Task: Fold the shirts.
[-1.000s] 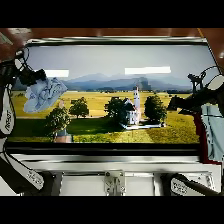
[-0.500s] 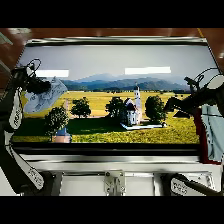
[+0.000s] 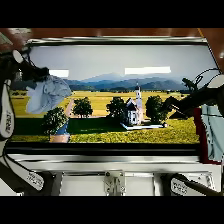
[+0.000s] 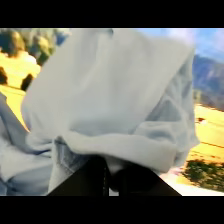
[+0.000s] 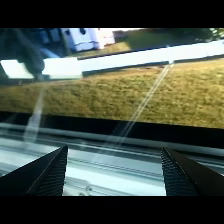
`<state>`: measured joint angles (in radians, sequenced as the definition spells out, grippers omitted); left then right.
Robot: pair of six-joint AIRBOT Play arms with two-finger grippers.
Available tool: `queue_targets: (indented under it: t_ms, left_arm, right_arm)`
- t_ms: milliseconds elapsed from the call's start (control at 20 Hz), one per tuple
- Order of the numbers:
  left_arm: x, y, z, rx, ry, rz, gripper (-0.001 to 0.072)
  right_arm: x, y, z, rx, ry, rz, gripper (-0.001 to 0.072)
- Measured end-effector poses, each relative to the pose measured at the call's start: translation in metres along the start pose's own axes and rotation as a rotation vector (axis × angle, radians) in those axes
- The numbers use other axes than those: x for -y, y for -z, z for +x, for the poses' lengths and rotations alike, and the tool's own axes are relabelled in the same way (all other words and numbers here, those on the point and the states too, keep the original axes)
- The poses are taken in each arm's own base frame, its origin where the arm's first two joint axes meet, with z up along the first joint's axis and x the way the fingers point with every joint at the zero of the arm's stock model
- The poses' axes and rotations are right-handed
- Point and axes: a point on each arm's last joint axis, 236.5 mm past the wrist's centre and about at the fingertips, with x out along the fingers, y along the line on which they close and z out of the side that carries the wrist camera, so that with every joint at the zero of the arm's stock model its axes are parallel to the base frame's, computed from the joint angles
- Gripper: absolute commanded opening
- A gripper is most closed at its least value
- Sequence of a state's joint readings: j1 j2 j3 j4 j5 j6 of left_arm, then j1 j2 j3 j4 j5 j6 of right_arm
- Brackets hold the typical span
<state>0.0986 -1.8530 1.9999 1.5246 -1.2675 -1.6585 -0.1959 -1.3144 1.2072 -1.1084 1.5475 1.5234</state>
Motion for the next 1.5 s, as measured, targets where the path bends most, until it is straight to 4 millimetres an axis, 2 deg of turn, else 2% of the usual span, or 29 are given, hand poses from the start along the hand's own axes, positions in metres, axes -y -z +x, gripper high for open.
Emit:
queue_targets:
  t_ms: [100, 200, 250, 350, 450, 550, 650, 750, 850, 1000, 1050, 1100, 1150, 1200, 1250, 1300, 1400, 1500]
  left_arm:
    - [0.035, -0.021, -0.081, 0.149, 0.05, 0.061, 0.0037]
    - [0.07, -0.029, -0.172, 0.307, 0.111, 0.118, 0.0037]
    - [0.086, -0.026, -0.219, 0.387, 0.144, 0.145, 0.0037]
    - [0.119, -0.009, -0.298, 0.512, 0.234, 0.198, 0.0037]
    - [0.157, 0.021, -0.354, 0.574, 0.357, 0.247, 0.0037]
    - [0.192, 0.051, -0.383, 0.58, 0.462, 0.299, 0.0038]
    - [0.227, 0.081, -0.382, 0.521, 0.542, 0.352, 0.0038]
    - [0.261, 0.115, -0.362, 0.425, 0.595, 0.412, 0.0038]
    - [0.298, 0.156, -0.323, 0.3, 0.625, 0.477, 0.0038]
    - [0.341, 0.233, -0.248, 0.091, 0.617, 0.557, 0.0044]
    - [0.35, 0.261, -0.218, 0.016, 0.598, 0.572, 0.0226]
    - [0.355, 0.282, -0.195, -0.04, 0.584, 0.573, 0.0571]
    - [0.359, 0.298, -0.175, -0.083, 0.571, 0.563, 0.072]
    - [0.361, 0.31, -0.159, -0.125, 0.562, 0.537, 0.072]
    - [0.361, 0.313, -0.15, -0.146, 0.556, 0.516, 0.072]
    - [0.36, 0.309, -0.147, -0.151, 0.558, 0.484, 0.072]
    - [0.345, 0.28, -0.15, -0.13, 0.542, 0.448, 0.072]
    - [0.316, 0.239, -0.169, -0.074, 0.531, 0.43, 0.0716]
  right_arm:
    - [-0.01, 0.004, -0.006, 0.011, -0.03, -0.03, 0.0693]
    - [-0.021, 0.007, -0.018, 0.049, -0.046, -0.076, 0.0693]
    - [-0.026, 0.009, -0.026, 0.074, -0.05, -0.1, 0.0693]
    - [-0.038, 0.016, -0.046, 0.141, -0.054, -0.15, 0.0694]
    - [-0.05, 0.024, -0.068, 0.226, -0.049, -0.202, 0.0693]
    - [-0.06, 0.033, -0.091, 0.32, -0.036, -0.248, 0.0693]
    - [-0.064, 0.043, -0.111, 0.408, 0.0, -0.287, 0.0693]
    - [-0.062, 0.053, -0.129, 0.48, 0.053, -0.31, 0.0693]
    - [-0.056, 0.063, -0.139, 0.515, 0.101, -0.314, 0.0694]
    - [-0.048, 0.077, -0.142, 0.501, 0.14, -0.301, 0.0693]
    - [-0.046, 0.081, -0.142, 0.492, 0.149, -0.299, 0.0693]
    - [-0.044, 0.083, -0.142, 0.487, 0.157, -0.297, 0.0693]
    - [-0.042, 0.086, -0.141, 0.48, 0.164, -0.292, 0.0693]
    - [-0.041, 0.086, -0.142, 0.482, 0.17, -0.291, 0.0694]
    - [-0.039, 0.086, -0.143, 0.484, 0.18, -0.289, 0.0693]
    - [-0.036, 0.086, -0.144, 0.487, 0.191, -0.284, 0.0694]
    - [-0.029, 0.083, -0.147, 0.499, 0.224, -0.275, 0.0693]
    - [-0.016, 0.079, -0.15, 0.507, 0.281, -0.258, 0.0694]
